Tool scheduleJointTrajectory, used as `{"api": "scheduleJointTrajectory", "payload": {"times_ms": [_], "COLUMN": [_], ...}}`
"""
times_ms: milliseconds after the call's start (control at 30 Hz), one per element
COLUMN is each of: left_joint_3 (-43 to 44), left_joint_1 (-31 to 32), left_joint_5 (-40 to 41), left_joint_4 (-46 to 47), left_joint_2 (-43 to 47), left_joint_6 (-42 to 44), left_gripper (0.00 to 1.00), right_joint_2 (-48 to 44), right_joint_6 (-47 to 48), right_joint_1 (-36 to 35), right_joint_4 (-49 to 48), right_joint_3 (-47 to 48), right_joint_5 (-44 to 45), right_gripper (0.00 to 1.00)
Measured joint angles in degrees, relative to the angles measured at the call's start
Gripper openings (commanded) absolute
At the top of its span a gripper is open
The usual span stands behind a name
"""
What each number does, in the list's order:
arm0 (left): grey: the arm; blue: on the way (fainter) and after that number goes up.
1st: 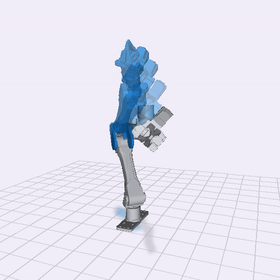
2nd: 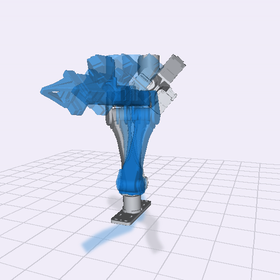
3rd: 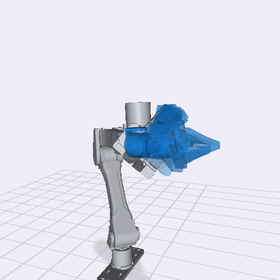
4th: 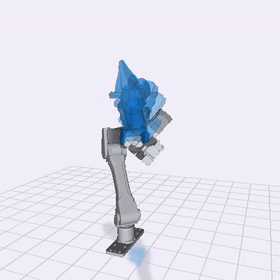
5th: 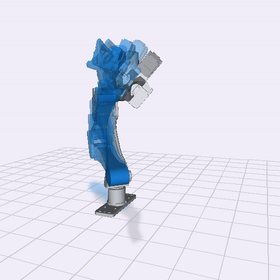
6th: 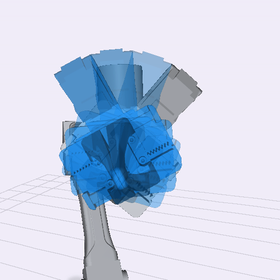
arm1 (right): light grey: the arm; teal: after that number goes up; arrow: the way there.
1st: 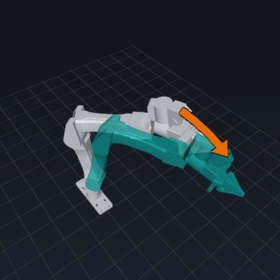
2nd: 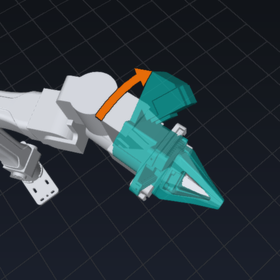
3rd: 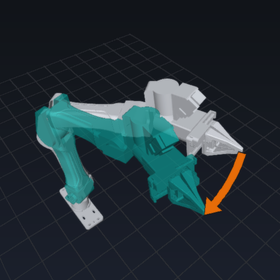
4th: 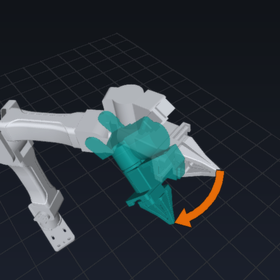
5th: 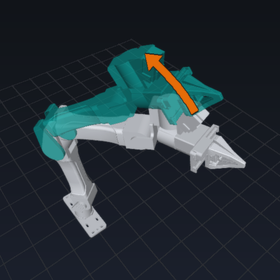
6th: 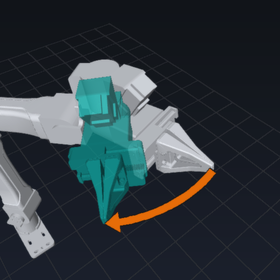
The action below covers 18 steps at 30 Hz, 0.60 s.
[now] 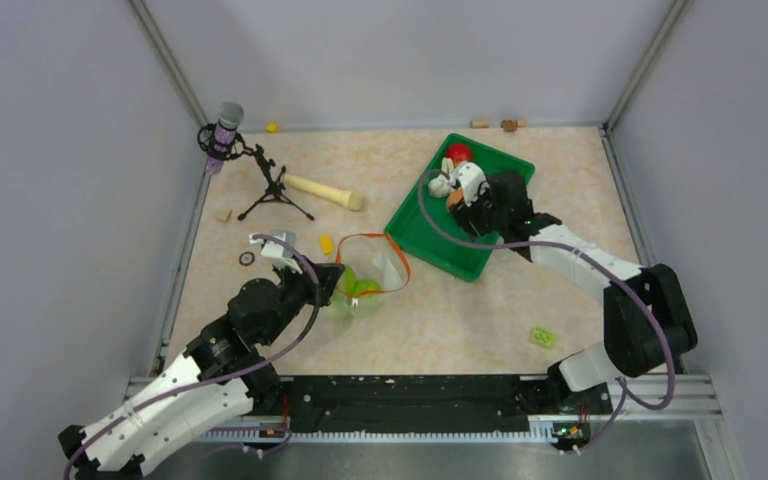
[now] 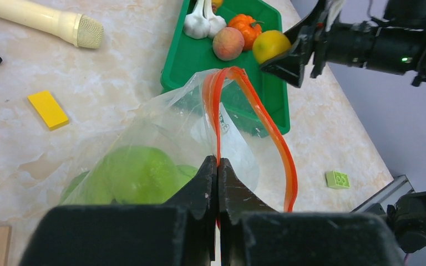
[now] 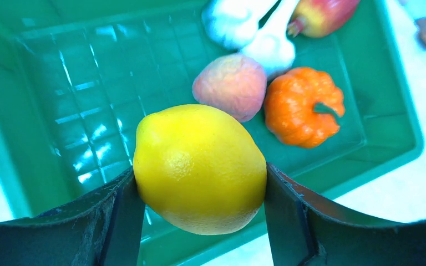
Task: Place the food in the zip-top bag and seal the zipper
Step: Pick up the fake fruit from the bin, then place the fake fruit in the zipper food storage bag.
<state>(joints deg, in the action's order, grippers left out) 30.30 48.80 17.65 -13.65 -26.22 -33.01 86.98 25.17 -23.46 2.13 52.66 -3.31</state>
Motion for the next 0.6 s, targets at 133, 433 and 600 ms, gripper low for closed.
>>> {"api": "scheduleJointTrajectory", "payload": {"times_ms": [133,433,600], "left_joint_3": [0.0,0.0,0.0], "left_joint_1": [0.0,0.0,0.0], "left_joint_5": [0.04,-0.04,-0.07], "left_joint_4": [-0.09,-0.07,-0.11], "left_joint_2": [0.61,0.74,1.9], "left_joint_6": [0.0,-0.02,-0.02], "left_gripper": [0.0,0.0,0.0], "right_joint_2": [-7.41,-22.6,-27.1], "right_joint_6": [-6.12,-21.86,-31.36], "right_joint_1": [-1.01,-10.8,-11.85], "right_joint_4": [1.88,-1.36,-8.7], "right_joint_3": [0.83,0.92,-3.39], "right_joint_5": [0.11,1.36,-6.29], "right_gripper": [0.15,0.15,0.15]}}
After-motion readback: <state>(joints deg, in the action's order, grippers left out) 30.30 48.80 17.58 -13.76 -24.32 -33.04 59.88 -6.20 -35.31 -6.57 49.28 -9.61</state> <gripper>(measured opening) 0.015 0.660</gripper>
